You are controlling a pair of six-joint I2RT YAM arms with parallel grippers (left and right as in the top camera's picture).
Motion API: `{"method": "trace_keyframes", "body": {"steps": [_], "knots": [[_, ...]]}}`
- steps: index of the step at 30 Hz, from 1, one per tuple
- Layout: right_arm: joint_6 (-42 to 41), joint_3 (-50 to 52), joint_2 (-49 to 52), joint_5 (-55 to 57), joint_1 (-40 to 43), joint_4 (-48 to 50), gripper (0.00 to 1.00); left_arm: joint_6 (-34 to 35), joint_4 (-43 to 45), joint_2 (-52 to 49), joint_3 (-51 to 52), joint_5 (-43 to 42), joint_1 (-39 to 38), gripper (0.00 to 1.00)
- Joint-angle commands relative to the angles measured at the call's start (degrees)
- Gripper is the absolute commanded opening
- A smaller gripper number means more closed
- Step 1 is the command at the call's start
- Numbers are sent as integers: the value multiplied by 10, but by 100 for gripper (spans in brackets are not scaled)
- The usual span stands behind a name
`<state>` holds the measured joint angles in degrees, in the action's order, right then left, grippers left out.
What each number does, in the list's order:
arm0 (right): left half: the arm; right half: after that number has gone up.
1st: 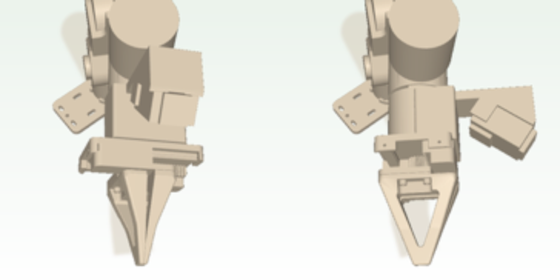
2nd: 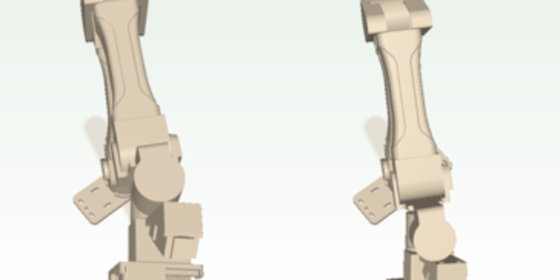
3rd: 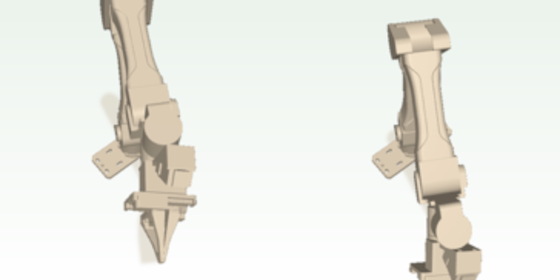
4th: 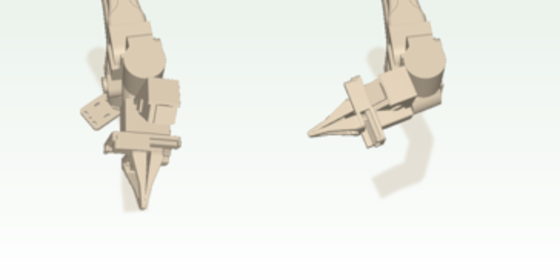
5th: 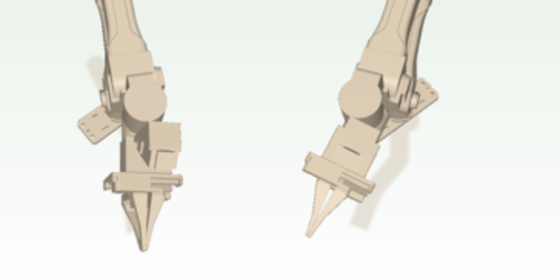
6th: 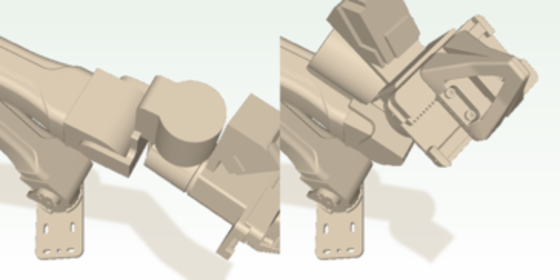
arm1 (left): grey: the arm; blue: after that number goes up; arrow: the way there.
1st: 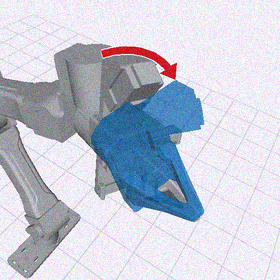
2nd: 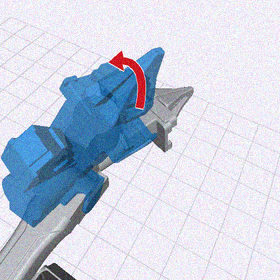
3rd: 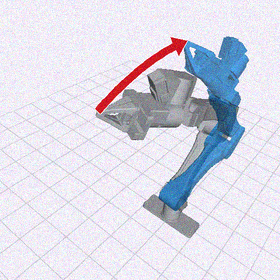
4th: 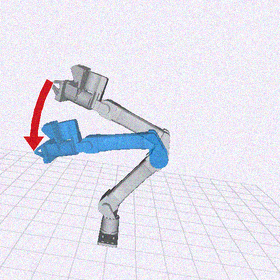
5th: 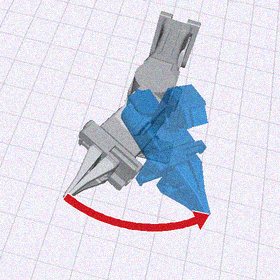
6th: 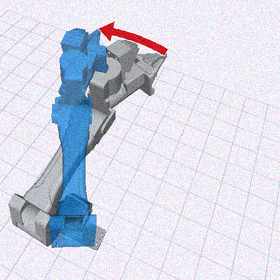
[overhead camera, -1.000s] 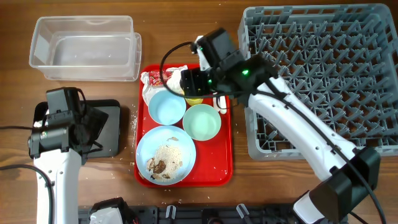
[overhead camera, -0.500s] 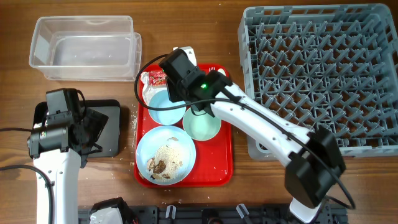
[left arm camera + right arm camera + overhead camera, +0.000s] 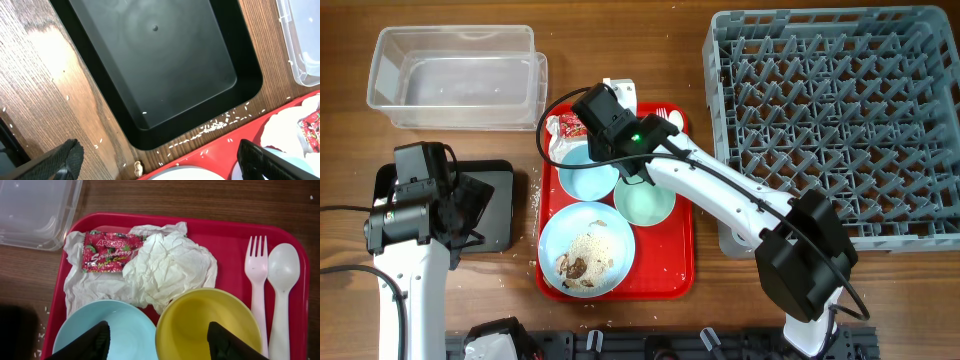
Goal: Sort waste into correct bins and load items into the dishwasher rack
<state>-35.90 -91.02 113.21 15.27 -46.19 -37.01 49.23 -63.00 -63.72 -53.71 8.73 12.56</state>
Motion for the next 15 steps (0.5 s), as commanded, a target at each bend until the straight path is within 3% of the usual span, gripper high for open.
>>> {"method": "trace_keyframes", "body": {"steps": [1,10,11,15], "knots": [[-33,-11,6,5,-1,1,64,8,-1,7,2,10,5,100],[-31,-11,-40,-2,-1,-10,75,8,-1,7,2,10,5,100],[-31,-11,-49,-2,-1,-9,100,7,-1,7,2,10,5,100],[-30,-11,-50,-2,-1,3,100,7,-1,7,2,10,5,100]]}}
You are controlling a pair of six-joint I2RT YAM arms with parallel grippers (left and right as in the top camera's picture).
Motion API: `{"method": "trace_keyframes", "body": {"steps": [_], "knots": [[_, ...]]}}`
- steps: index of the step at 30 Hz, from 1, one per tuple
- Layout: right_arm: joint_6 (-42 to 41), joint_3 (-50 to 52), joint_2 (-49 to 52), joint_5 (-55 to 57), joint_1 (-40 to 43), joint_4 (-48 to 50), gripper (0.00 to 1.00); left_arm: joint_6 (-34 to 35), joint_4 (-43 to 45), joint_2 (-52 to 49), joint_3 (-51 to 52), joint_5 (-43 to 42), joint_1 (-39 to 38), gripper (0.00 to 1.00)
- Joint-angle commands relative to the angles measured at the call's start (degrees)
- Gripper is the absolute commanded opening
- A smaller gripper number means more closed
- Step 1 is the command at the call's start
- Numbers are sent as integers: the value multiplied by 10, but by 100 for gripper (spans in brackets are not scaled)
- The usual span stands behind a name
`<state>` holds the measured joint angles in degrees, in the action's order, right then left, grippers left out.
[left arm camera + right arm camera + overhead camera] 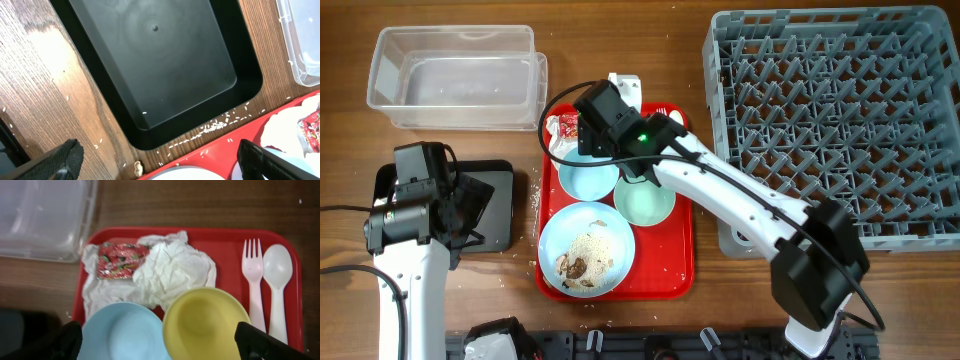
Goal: Sort waste into correct bins and load items into the dishwasher rack
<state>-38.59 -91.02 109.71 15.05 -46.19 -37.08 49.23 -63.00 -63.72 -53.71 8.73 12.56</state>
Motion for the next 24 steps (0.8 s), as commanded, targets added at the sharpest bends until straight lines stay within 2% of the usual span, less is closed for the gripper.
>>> {"method": "trace_keyframes", "body": {"steps": [1,24], "knots": [[-1,-11,-15,3,-1,-2,100,7,-1,7,2,10,5,100],[9,-11,-16,56,1,-46,100,8,-1,7,2,10,5,100]]}}
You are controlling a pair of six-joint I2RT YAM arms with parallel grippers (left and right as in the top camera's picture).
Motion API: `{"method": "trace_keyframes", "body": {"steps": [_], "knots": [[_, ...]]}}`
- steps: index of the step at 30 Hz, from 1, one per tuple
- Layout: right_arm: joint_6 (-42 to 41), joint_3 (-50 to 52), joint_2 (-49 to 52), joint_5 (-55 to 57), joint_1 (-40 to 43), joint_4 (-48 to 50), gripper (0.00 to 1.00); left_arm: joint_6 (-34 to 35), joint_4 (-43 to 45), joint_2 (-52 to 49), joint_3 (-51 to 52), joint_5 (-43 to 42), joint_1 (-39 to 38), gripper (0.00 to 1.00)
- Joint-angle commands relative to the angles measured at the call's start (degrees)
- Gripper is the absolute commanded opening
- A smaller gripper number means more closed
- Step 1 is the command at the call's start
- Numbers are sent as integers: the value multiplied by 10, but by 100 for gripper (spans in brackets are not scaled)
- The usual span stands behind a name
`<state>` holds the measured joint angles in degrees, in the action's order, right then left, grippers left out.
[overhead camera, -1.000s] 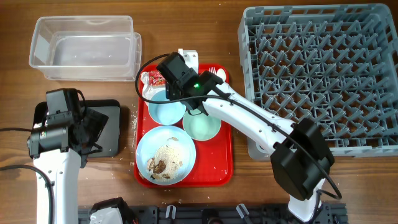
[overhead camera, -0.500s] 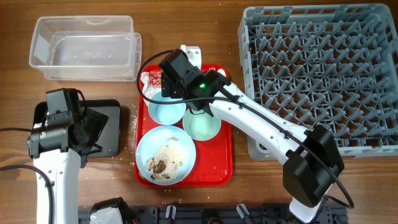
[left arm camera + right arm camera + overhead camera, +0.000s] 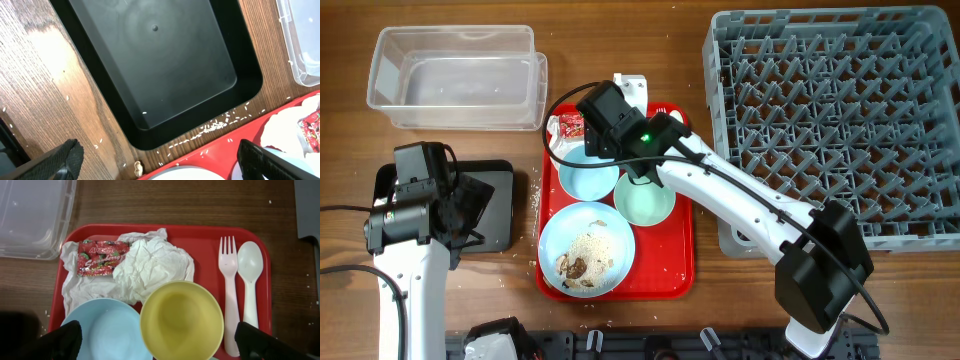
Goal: Sort waste into correct bins and load items into the dishwasher rack
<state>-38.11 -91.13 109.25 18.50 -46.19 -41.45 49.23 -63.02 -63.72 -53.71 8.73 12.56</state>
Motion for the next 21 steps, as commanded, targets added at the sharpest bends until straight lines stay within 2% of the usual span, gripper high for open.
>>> {"method": "trace_keyframes", "body": {"steps": [1,21], "knots": [[5,-10,-12,21,1,-2,100,7,0,7,2,10,5,100],[4,-10,-11,25,1,-8,100,8,2,6,1,10,1,100]]}}
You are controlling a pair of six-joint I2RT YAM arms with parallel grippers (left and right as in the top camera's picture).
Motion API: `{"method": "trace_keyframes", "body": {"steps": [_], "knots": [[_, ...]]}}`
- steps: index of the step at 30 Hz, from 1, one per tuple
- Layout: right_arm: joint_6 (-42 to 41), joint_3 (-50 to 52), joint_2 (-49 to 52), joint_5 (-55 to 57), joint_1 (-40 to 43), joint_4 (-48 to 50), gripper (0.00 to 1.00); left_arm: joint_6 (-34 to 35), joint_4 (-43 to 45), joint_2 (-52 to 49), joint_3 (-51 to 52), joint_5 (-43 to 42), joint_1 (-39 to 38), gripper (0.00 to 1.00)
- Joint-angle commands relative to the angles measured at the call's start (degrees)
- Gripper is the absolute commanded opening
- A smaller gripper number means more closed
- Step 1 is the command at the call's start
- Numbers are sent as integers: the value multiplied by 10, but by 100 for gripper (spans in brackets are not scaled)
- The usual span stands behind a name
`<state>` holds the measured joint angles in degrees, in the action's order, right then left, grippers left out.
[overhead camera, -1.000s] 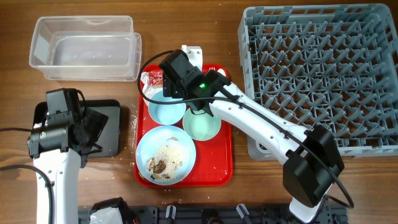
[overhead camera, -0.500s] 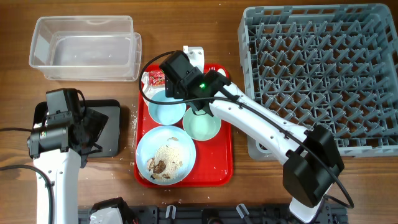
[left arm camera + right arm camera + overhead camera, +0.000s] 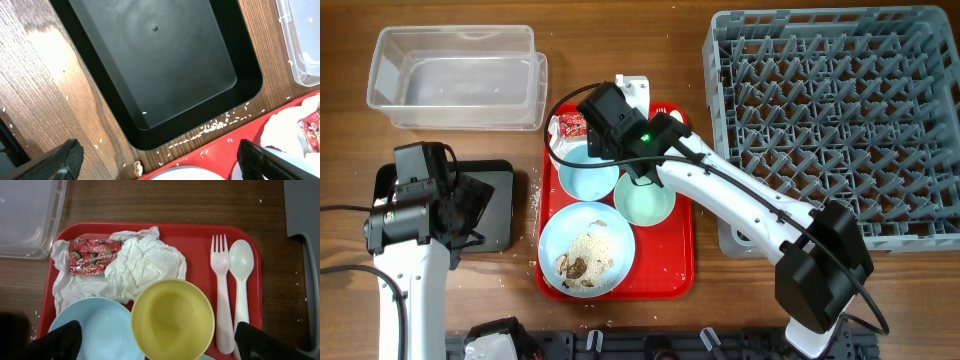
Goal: Sort waste into correct bins and load items into the dishwasher rack
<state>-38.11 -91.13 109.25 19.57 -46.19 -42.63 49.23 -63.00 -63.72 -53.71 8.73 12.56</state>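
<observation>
The red tray (image 3: 200, 232) carries a crumpled white napkin (image 3: 145, 262), a red snack wrapper (image 3: 94, 256), a yellow bowl (image 3: 172, 317), a light blue bowl (image 3: 95, 330), a pink fork (image 3: 220, 290) and a white spoon (image 3: 241, 275). My right gripper (image 3: 157, 330) hangs wide open above the yellow bowl, holding nothing. A plate with rice and scraps (image 3: 586, 250) and a mint bowl (image 3: 644, 200) fill the tray's front. My left gripper (image 3: 159, 150) is open over the edge of the black bin (image 3: 155, 65), also holding nothing.
A clear plastic bin (image 3: 455, 65) stands at the back left. The grey dishwasher rack (image 3: 835, 120) fills the right side. Rice grains (image 3: 220, 122) lie scattered on the wood between black bin and tray.
My right gripper has shifted slightly right over the tray, so the rack's corner shows in its view. The left arm and all items stay put.
My right gripper was close over the napkin and wrapper, its jaws partly open. Then it stood higher with jaws spread wide. After that it was further right, and now sits above the yellow bowl. Nothing was picked up; the left arm never moved.
</observation>
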Motion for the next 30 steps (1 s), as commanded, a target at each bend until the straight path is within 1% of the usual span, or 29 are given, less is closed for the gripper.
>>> {"method": "trace_keyframes", "body": {"steps": [1,4,5,7,11,15,18,26,30], "knots": [[5,-10,-11,14,1,4,100,7,2,6,1,10,1,100],[5,-10,-11,11,1,5,100,8,2,6,1,10,1,100],[13,-10,-12,-1,1,3,99,8,2,6,1,10,1,100],[54,-10,-15,-26,1,4,99,8,2,6,1,10,1,100],[66,-11,-51,-31,1,5,100,7,2,6,1,10,1,100],[64,-11,-130,-33,1,15,100,8,2,6,1,10,1,100],[64,-11,-164,-64,1,16,100,8,2,6,1,10,1,100],[62,-11,-168,-122,1,6,100,8,2,6,1,10,1,100],[16,-11,-168,-122,1,5,100,7,2,6,1,10,1,100]]}}
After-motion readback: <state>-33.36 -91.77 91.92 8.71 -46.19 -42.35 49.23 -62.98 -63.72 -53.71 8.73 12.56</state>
